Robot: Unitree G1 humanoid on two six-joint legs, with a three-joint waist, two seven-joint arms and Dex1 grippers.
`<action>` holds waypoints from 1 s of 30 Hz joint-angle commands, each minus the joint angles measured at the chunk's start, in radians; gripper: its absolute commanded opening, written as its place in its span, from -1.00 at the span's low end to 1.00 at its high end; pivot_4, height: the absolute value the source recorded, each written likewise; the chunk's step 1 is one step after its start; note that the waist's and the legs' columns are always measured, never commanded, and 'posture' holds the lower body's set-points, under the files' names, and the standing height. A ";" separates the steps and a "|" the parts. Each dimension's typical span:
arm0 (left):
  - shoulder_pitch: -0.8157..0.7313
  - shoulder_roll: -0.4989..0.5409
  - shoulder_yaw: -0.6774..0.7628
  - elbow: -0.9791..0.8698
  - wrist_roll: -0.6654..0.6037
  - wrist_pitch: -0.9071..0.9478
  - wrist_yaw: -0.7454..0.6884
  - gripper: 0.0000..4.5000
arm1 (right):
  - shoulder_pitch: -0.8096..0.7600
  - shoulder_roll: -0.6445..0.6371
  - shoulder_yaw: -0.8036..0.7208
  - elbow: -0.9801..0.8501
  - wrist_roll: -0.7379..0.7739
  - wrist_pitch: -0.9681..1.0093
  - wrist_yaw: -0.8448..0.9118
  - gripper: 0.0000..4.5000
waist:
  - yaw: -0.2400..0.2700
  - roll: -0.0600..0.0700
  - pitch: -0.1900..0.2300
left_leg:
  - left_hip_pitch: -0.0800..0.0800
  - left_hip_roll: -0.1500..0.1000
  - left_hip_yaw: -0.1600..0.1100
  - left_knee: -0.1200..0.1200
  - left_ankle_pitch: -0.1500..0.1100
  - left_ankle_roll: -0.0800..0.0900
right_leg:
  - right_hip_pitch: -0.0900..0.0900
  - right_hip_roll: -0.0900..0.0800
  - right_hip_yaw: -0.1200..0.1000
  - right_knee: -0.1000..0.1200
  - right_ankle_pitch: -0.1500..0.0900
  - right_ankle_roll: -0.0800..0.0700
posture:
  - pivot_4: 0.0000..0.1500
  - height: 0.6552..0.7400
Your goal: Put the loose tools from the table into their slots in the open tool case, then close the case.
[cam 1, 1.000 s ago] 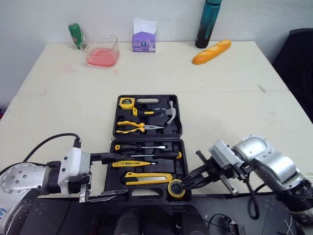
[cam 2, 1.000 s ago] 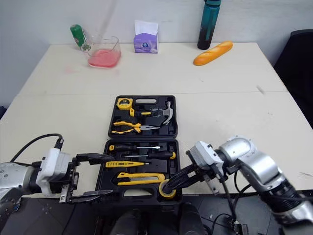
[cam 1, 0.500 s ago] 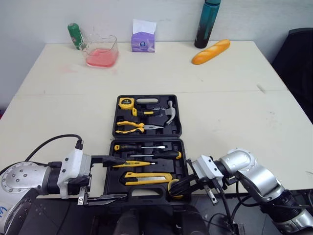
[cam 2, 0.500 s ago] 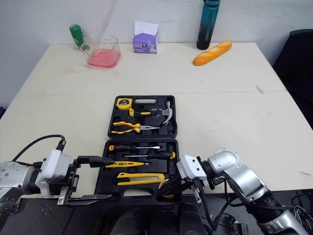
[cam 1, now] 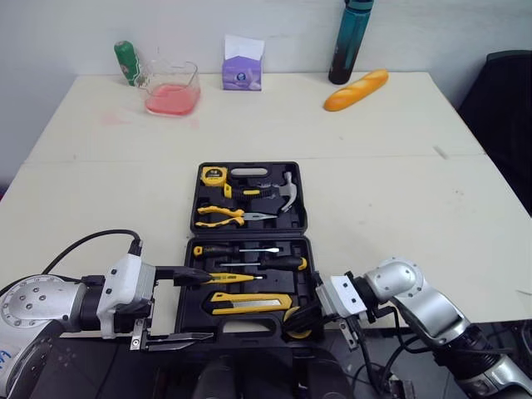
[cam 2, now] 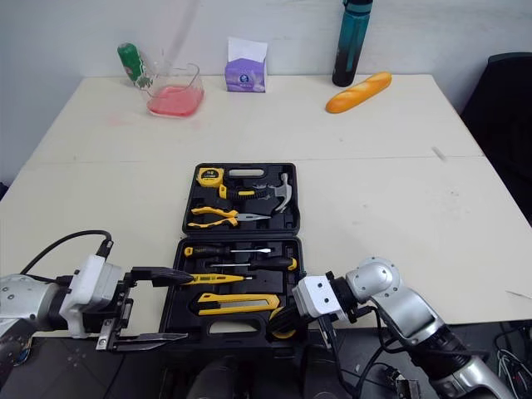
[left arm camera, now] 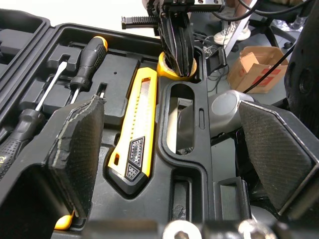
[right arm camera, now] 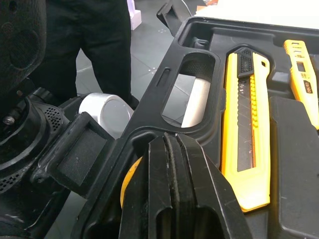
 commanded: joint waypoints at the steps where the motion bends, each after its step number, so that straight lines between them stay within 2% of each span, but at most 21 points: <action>1: 0.000 -0.006 0.003 0.003 0.002 -0.010 0.013 1.00 | 0.013 -0.008 0.012 0.111 -0.070 0.004 -0.011 -0.97 | 0.000 -0.001 -0.001 | 0.000 0.000 0.000 0.000 0.000 0.000 | 0.000 0.000 0.000 0.000 0.000 0.000 | 1.00 1.00; 9: 0.009 -0.016 0.043 0.024 -0.020 0.013 0.047 1.00 | -0.056 -0.025 -0.082 0.045 0.136 0.149 0.051 -0.97 | 0.001 0.000 0.000 | 0.000 0.000 -0.001 0.000 0.000 0.000 | 0.000 -0.006 0.000 0.000 0.000 0.000 | 1.00 1.00; 14: -0.003 -0.047 0.122 0.092 0.010 -0.025 0.100 1.00 | -0.087 -0.056 -0.209 -0.024 0.211 0.241 0.002 -0.97 | 0.002 0.001 0.001 | -0.002 -0.001 -0.001 -0.001 0.000 0.000 | -0.002 -0.008 -0.001 0.000 0.000 0.000 | 1.00 1.00; 16: 0.001 -0.069 0.187 0.136 0.024 -0.040 0.142 1.00 | -0.095 -0.086 -0.275 -0.030 0.220 0.262 -0.020 -0.97 | 0.002 0.002 0.001 | -0.003 -0.001 -0.001 -0.001 0.000 0.000 | -0.002 -0.008 -0.002 0.000 0.000 0.000 | 1.00 1.00; 19: 0.008 -0.109 0.262 0.205 0.050 -0.067 0.206 1.00 | -0.121 -0.121 -0.368 0.057 0.185 0.244 -0.074 -0.97 | 0.002 0.002 0.001 | -0.003 -0.002 -0.001 -0.001 0.000 0.001 | -0.002 -0.008 -0.002 -0.001 0.000 0.000 | 1.00 1.00; 22: 0.001 -0.131 0.276 0.248 0.060 -0.079 0.233 1.00 | -0.146 -0.126 -0.395 0.152 0.129 0.197 -0.108 -0.97 | 0.001 0.001 0.001 | -0.002 -0.002 -0.001 -0.001 0.000 0.001 | -0.002 -0.008 -0.002 -0.001 0.000 0.000 | 1.00 1.00; 25: -0.006 -0.140 0.266 0.284 0.065 -0.038 0.282 0.63 | -0.182 -0.111 -0.422 0.263 0.085 0.152 -0.150 -1.00 | 0.001 0.001 0.001 | -0.003 -0.002 0.000 -0.002 0.000 0.001 | -0.002 -0.008 -0.002 0.000 0.000 0.000 | 1.00 1.00; 30: -0.105 -0.156 0.173 0.379 0.161 -0.024 0.406 -0.44 | -0.219 -0.083 -0.377 0.426 -0.021 0.042 -0.176 -1.00 | 0.002 0.001 0.002 | -0.002 -0.003 0.001 -0.002 0.001 0.002 | -0.002 -0.005 -0.001 0.000 0.000 0.001 | 1.00 1.00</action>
